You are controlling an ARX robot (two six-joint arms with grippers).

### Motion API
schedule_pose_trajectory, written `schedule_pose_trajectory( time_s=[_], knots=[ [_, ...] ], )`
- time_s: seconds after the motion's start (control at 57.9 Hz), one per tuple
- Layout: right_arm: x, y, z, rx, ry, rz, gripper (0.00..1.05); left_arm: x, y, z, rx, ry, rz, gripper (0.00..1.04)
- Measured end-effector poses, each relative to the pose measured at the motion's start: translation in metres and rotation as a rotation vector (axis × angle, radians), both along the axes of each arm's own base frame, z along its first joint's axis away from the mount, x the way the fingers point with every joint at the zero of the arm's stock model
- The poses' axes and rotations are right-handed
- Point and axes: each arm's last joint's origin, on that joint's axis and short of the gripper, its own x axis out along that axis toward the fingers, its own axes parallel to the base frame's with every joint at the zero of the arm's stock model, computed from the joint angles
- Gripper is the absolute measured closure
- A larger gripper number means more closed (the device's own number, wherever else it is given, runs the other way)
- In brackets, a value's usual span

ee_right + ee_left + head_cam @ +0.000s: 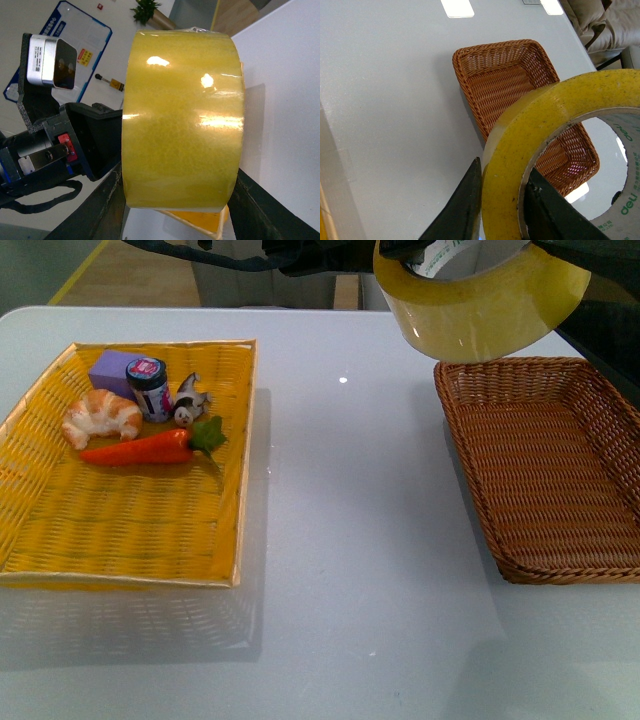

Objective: Move tape to another basket

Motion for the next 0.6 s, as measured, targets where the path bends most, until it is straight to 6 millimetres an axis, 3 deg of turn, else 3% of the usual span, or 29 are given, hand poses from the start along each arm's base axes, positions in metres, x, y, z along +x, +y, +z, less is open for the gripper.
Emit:
schedule_pose_trajectory(
  time_s=[0.19,0.466,0.604],
  knots=[
    [0.000,0.000,-0.001,-0.003,0.011,0.002,0.56,-0.002,0.001,0.007,-0.016,-0.008,0.003,0.55],
    [0.001,-0.009,-0.002,-0.004,0.021,-0.036,0.57,-0.013,0.010,0.033,-0.057,-0.081,0.016,0.11],
    [0.003,-0.023,-0.003,-0.002,0.031,-0.087,0.57,-0.022,0.027,0.046,-0.071,-0.138,0.062,0.09]
  ],
)
